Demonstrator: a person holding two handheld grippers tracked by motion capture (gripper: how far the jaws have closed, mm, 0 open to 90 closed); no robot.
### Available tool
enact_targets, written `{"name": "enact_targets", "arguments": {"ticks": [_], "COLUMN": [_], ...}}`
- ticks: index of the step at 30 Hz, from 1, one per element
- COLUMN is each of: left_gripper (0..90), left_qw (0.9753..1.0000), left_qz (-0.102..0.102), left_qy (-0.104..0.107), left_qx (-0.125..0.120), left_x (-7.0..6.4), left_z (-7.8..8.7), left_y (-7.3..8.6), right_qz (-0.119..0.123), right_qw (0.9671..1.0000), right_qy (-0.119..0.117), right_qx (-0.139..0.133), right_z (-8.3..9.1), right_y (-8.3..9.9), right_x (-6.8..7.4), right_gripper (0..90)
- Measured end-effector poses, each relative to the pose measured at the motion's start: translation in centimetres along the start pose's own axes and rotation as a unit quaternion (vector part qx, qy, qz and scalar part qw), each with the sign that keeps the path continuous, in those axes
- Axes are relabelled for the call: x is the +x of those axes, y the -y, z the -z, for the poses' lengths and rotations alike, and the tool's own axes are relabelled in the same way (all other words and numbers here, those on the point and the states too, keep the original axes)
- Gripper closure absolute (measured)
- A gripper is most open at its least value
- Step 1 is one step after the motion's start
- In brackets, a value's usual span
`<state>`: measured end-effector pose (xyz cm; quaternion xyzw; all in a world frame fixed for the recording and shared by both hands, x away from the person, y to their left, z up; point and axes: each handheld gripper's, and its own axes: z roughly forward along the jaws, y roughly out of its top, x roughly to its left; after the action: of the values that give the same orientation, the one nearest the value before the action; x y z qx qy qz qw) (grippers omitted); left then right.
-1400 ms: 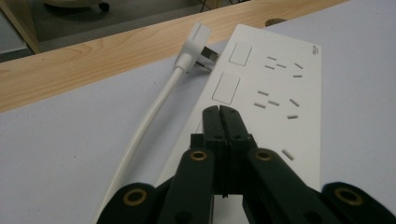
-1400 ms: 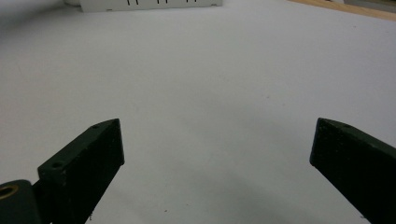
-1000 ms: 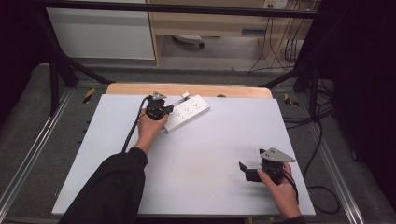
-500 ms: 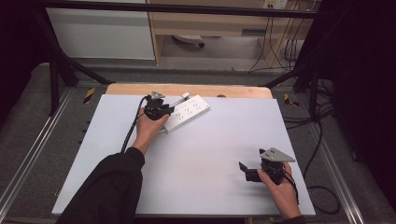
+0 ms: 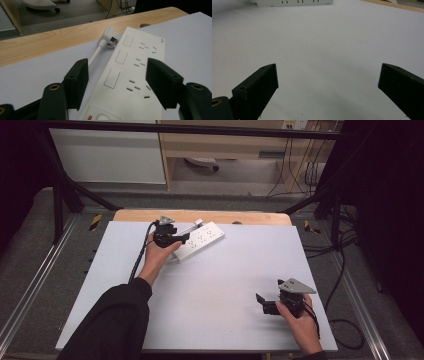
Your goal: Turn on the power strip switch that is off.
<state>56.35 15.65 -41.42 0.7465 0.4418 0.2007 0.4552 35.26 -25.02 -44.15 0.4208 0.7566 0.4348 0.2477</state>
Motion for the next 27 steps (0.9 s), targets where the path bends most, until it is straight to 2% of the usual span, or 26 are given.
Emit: {"name": "enact_targets", "arguments": {"ticks": [4,10,14,27], "left_gripper": [22.9,11.7,9.8,9.7], "left_qw": [1.0,1.0,0.9999,0.9997], "left_qz": [0.001,0.003,0.003,0.003], "left_qy": [-0.004,0.007,0.016,0.023], "left_qx": [-0.005,-0.005,-0.004,-0.008], "left_x": [-0.1,-0.4,-0.7,-0.8], "left_z": [0.1,0.2,0.5,1.9], "left_y": [-0.2,-0.2,-0.4,-0.7], "right_qz": [0.0,-0.002,-0.001,0.001], "right_qw": [1.0,1.0,1.0,1.0], "right_qy": [-0.001,-0.002,-0.002,-0.002], "right_qx": [0.0,0.001,0.002,0.002], "right_z": [0.0,0.0,0.0,-0.1], "right_y": [0.0,0.0,0.0,0.0], "right_x": [0.0,0.0,0.0,0.0], "right_gripper": [3.2,3.2,3.2,3.2]}}
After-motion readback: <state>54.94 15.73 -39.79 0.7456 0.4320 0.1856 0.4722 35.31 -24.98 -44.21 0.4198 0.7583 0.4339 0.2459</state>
